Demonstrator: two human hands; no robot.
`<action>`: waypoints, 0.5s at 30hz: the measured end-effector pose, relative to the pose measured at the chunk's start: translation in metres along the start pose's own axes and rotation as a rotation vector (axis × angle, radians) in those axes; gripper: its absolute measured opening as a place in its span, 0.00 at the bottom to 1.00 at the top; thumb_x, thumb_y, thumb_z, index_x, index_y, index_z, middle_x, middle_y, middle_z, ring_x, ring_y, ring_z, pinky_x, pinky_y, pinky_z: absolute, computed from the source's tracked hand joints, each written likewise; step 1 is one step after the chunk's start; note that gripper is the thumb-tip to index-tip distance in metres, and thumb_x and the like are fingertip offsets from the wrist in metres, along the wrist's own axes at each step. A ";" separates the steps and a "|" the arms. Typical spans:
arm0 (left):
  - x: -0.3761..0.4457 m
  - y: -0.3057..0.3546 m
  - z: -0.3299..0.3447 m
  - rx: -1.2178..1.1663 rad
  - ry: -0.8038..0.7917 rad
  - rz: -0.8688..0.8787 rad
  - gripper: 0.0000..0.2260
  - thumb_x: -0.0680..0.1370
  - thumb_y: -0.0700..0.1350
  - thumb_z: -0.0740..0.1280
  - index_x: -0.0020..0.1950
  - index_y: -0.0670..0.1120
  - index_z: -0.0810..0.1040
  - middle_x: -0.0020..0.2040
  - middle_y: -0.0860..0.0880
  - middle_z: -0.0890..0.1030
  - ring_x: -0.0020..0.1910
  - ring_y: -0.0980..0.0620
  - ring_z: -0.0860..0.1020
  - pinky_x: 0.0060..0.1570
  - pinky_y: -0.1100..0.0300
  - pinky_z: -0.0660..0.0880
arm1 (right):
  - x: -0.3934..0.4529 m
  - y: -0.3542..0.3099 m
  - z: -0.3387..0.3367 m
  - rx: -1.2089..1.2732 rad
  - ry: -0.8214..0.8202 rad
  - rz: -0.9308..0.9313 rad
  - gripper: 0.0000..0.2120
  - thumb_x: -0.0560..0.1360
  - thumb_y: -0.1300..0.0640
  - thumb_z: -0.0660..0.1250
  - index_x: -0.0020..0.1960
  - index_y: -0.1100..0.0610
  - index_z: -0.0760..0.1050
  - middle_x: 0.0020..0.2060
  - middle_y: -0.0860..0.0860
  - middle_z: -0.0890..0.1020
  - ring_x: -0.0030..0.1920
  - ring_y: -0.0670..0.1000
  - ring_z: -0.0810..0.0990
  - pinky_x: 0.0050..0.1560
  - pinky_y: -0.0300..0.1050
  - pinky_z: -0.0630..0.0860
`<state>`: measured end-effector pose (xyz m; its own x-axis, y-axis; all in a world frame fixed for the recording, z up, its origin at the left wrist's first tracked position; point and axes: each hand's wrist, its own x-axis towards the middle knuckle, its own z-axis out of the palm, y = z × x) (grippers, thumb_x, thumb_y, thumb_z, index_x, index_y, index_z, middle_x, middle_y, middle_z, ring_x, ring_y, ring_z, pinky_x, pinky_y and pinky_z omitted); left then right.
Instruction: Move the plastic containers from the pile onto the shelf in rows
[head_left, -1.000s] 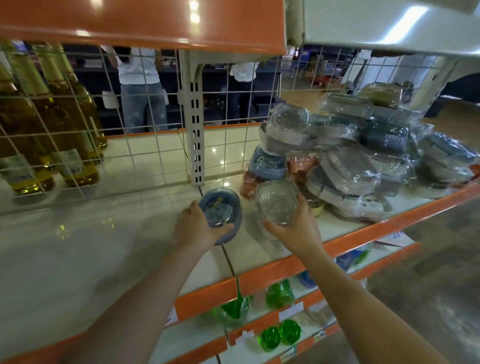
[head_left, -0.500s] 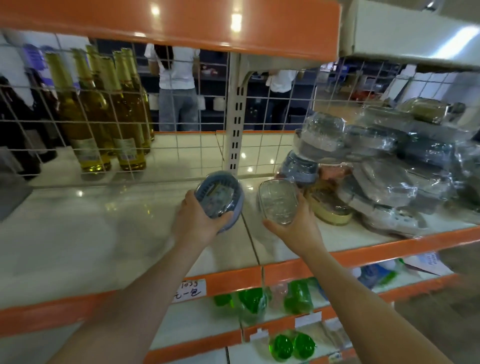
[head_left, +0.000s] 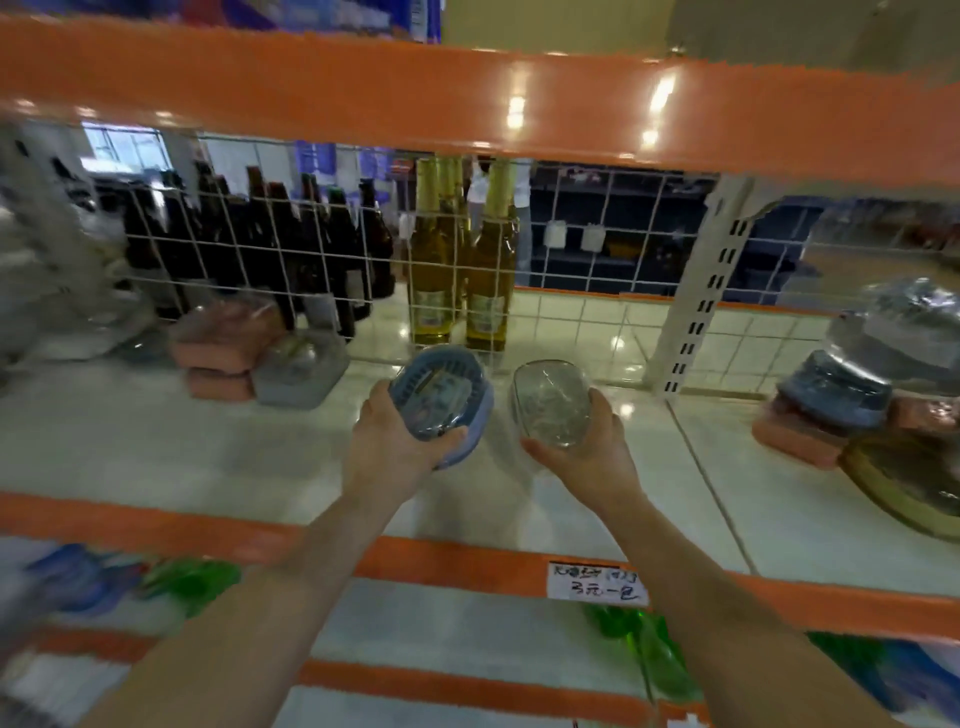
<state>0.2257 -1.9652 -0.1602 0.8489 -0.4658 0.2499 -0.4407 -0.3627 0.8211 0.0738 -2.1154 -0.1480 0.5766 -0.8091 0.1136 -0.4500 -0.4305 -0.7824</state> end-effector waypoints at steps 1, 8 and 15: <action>0.006 -0.012 -0.015 -0.004 0.007 -0.015 0.42 0.56 0.67 0.76 0.64 0.50 0.70 0.57 0.51 0.78 0.54 0.50 0.78 0.50 0.49 0.79 | -0.002 -0.011 0.013 0.008 -0.008 -0.014 0.47 0.63 0.46 0.78 0.74 0.53 0.58 0.67 0.54 0.69 0.65 0.55 0.71 0.63 0.52 0.71; 0.030 -0.076 -0.113 0.072 0.012 0.026 0.41 0.57 0.72 0.71 0.64 0.53 0.71 0.55 0.55 0.80 0.51 0.55 0.80 0.46 0.51 0.80 | -0.019 -0.079 0.101 0.103 -0.060 -0.026 0.49 0.58 0.42 0.77 0.73 0.52 0.59 0.64 0.52 0.72 0.62 0.55 0.73 0.61 0.57 0.73; 0.046 -0.137 -0.183 0.063 -0.035 -0.050 0.39 0.55 0.73 0.72 0.60 0.53 0.74 0.50 0.52 0.81 0.47 0.53 0.81 0.43 0.49 0.81 | -0.044 -0.119 0.170 0.146 -0.086 -0.018 0.51 0.57 0.38 0.76 0.74 0.52 0.58 0.64 0.52 0.71 0.62 0.54 0.73 0.60 0.56 0.75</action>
<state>0.3782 -1.7890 -0.1673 0.8602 -0.4730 0.1907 -0.4165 -0.4357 0.7979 0.2177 -1.9608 -0.1640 0.6430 -0.7616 0.0804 -0.3390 -0.3772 -0.8619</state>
